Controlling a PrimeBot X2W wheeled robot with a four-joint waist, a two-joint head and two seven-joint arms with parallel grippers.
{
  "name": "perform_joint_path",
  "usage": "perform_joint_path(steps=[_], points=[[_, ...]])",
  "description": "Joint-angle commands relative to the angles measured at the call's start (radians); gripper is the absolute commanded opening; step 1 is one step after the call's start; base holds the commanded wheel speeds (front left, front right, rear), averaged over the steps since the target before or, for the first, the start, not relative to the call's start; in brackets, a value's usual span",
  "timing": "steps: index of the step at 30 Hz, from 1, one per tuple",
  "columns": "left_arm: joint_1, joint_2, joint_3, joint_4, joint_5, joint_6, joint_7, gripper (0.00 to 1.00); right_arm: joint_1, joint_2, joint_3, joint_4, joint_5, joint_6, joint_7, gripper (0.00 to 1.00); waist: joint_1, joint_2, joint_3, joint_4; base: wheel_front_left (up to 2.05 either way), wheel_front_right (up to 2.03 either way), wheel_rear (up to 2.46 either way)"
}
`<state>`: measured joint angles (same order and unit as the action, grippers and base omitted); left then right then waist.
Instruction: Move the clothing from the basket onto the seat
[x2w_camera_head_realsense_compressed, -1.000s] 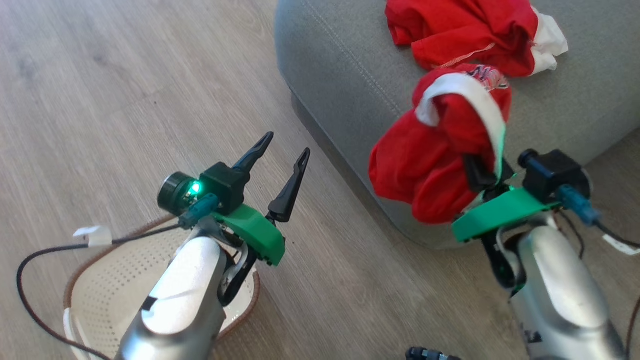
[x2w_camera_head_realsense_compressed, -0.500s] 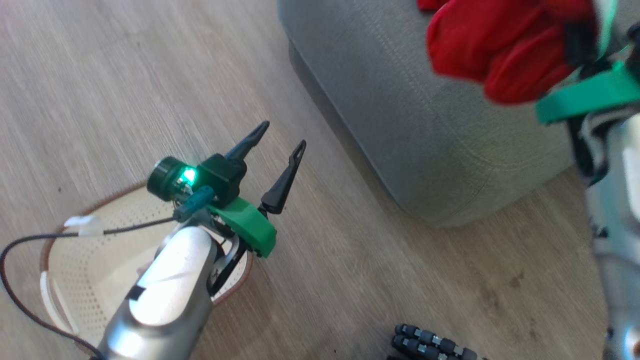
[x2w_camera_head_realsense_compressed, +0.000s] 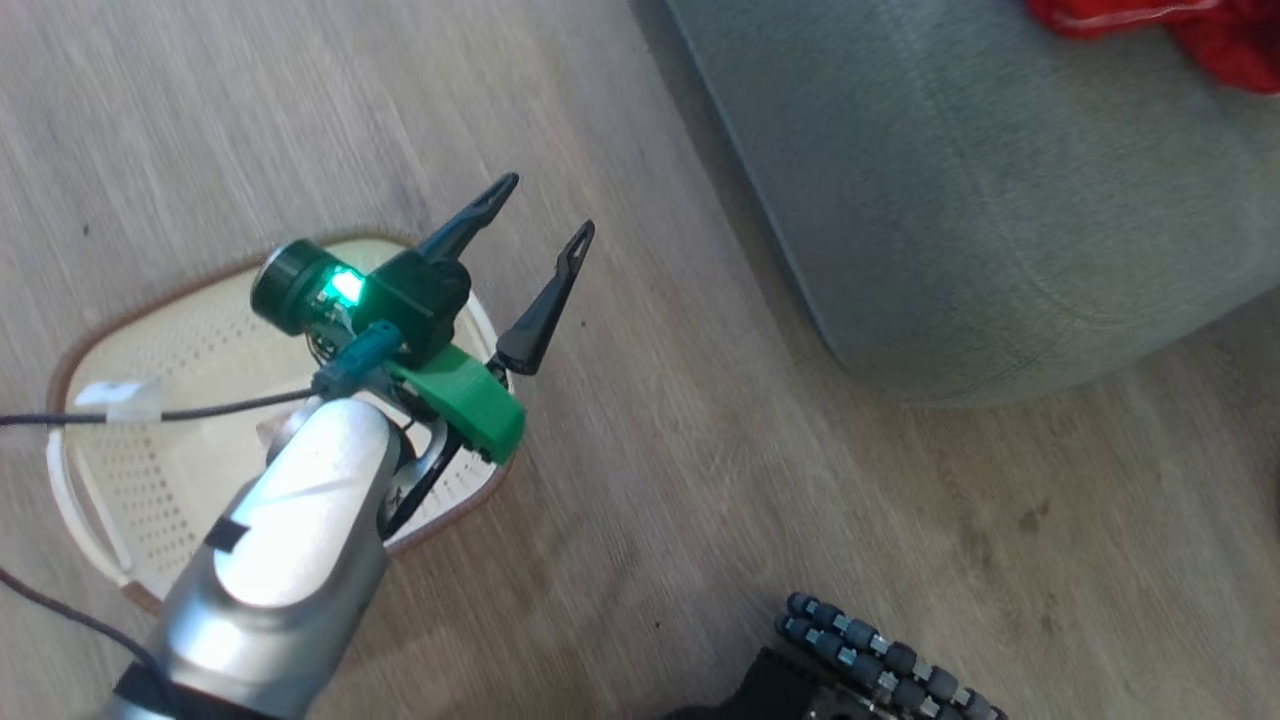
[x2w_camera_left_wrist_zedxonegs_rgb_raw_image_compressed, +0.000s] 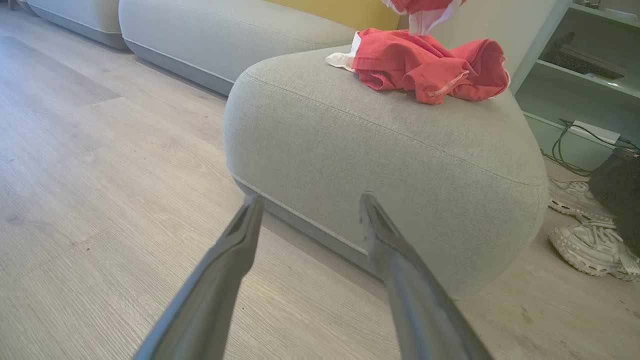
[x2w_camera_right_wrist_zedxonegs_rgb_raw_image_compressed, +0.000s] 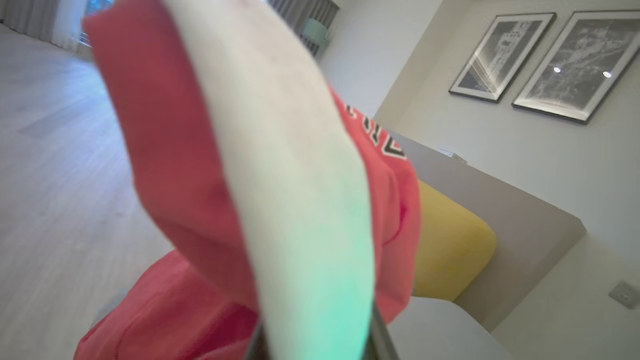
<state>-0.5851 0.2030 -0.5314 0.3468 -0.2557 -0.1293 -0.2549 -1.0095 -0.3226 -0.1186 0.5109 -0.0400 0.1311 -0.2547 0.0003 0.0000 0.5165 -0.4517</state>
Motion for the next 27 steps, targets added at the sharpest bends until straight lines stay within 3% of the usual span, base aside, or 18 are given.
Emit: perform_joint_path(steps=[1,13,21,27], points=[[-0.033,0.023,0.020,-0.038,-0.003,-0.001,0.004,1.00,-0.048,-0.033,-0.028,-0.014,-0.011,0.000,0.009,0.00,-0.0003,0.0000,0.046,0.028,0.00,0.00,0.00],[-0.076,0.085,-0.001,-0.082,-0.001,-0.001,0.021,1.00,-0.235,-0.121,-0.334,0.067,-0.120,0.000,0.118,0.00,-0.0003,0.0000,0.182,0.103,0.00,0.00,0.00],[-0.080,0.098,-0.010,-0.094,-0.002,-0.001,0.022,1.00,-0.230,-0.162,-0.577,0.103,-0.133,0.000,0.139,0.00,-0.0003,0.0000,0.243,0.153,0.00,0.00,0.00],[-0.077,0.116,-0.010,-0.099,-0.002,0.002,0.021,1.00,-0.123,-0.107,-0.780,0.165,-0.124,0.000,0.117,0.00,-0.0003,0.0000,0.273,0.170,0.00,0.00,0.00]])
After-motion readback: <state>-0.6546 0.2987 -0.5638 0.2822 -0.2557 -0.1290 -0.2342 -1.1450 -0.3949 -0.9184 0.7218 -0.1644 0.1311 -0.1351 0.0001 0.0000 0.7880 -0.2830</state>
